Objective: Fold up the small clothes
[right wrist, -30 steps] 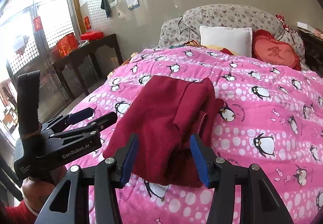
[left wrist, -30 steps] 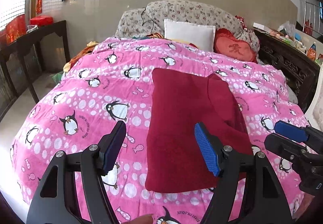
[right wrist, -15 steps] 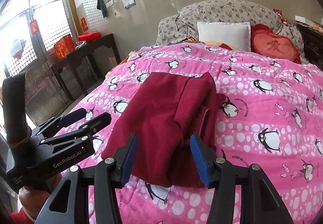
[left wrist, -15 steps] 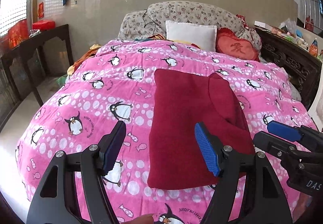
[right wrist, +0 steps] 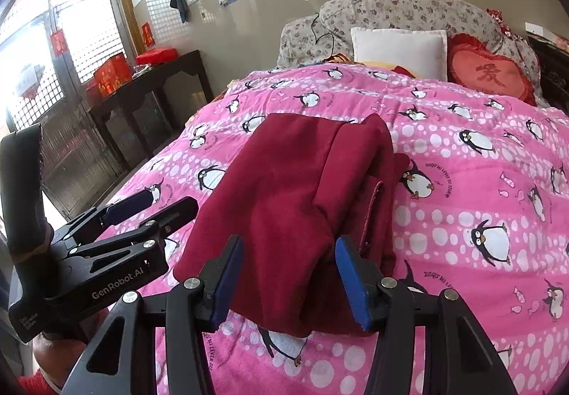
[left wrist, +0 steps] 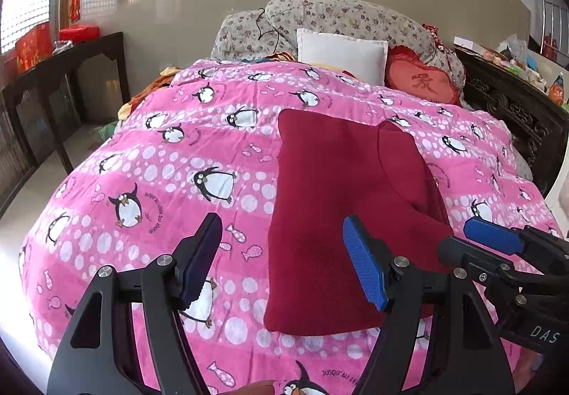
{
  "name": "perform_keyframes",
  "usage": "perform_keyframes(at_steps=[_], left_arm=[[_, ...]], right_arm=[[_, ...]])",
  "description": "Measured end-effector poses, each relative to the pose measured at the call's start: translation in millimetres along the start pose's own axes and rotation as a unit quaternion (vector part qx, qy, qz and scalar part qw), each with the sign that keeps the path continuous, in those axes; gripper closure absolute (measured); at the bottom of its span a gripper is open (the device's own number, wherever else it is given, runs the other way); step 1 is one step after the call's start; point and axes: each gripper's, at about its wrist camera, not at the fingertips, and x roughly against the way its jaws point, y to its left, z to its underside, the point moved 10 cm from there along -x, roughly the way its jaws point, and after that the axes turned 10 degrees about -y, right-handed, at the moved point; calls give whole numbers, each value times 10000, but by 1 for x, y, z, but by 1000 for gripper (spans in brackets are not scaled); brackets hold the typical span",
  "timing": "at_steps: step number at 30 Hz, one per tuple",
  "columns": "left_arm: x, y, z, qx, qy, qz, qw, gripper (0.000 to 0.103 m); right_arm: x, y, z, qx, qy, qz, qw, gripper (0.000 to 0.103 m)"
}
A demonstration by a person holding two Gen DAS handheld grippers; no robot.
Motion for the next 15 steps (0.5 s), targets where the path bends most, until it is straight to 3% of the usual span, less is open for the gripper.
perform_keyframes(at_steps=[15], left_arm=[[-4, -3, 4, -77, 1, -33, 10000, 32]], right_arm=[[-5, 2, 2, 17, 32, -8, 10000, 51]])
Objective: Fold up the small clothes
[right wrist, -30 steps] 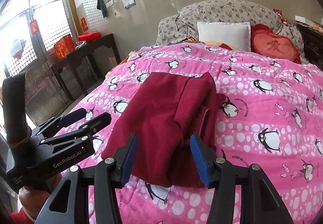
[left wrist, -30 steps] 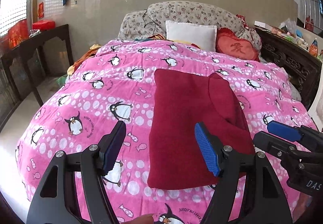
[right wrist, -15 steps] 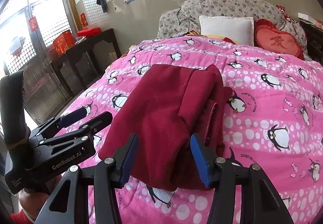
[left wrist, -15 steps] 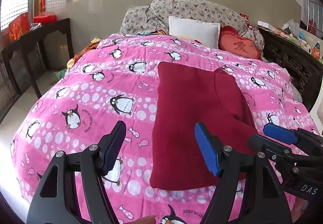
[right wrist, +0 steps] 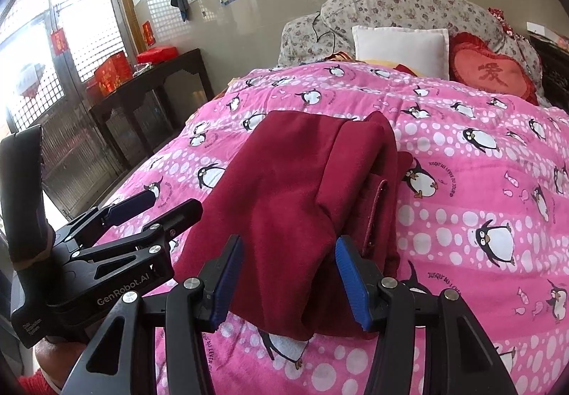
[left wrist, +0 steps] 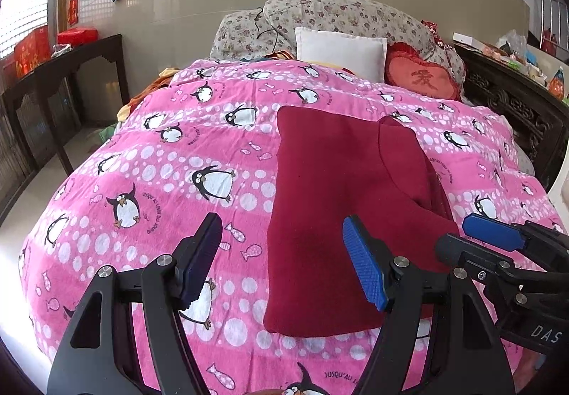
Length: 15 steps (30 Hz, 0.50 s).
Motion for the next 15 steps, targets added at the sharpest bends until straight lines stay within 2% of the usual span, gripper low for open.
perform_keyframes(at_steps=[15], left_arm=[[-2, -2, 0, 1, 44, 8, 10000, 32]], right_arm=[[-3, -4, 0, -4, 4, 16, 10000, 51]])
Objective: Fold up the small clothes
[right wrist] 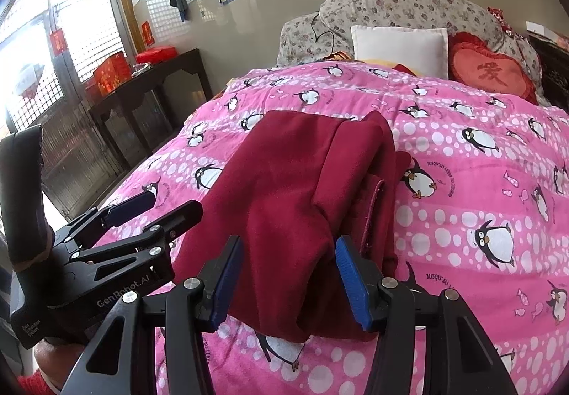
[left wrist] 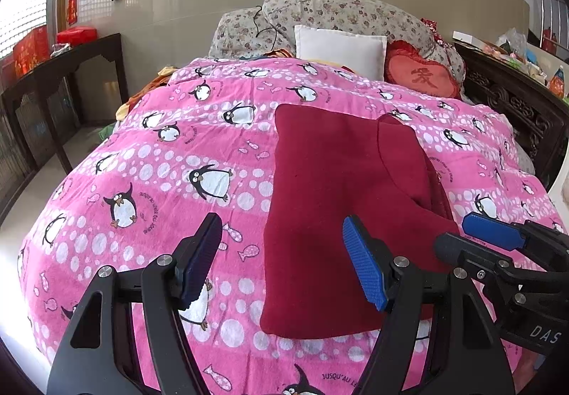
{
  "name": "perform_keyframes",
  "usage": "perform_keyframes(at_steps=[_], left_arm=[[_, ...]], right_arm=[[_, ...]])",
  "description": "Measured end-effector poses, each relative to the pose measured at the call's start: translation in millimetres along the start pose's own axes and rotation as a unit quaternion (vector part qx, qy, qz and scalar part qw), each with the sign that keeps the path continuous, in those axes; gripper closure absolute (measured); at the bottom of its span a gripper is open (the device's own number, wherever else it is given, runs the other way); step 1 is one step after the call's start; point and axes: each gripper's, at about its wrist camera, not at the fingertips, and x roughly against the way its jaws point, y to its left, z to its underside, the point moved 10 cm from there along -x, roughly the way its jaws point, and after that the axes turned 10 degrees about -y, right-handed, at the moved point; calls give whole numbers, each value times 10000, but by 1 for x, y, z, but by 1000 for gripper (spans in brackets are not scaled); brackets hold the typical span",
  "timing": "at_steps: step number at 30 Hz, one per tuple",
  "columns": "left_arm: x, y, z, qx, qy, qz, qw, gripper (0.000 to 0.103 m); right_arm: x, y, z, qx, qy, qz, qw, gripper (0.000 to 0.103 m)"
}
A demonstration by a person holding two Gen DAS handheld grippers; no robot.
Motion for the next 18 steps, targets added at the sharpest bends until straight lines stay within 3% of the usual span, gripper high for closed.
perform_keyframes(at_steps=[18], left_arm=[[-1, -7, -14, 36, -281, 167, 9995, 32]], right_arm=[[1, -8, 4, -73, 22, 36, 10000, 51]])
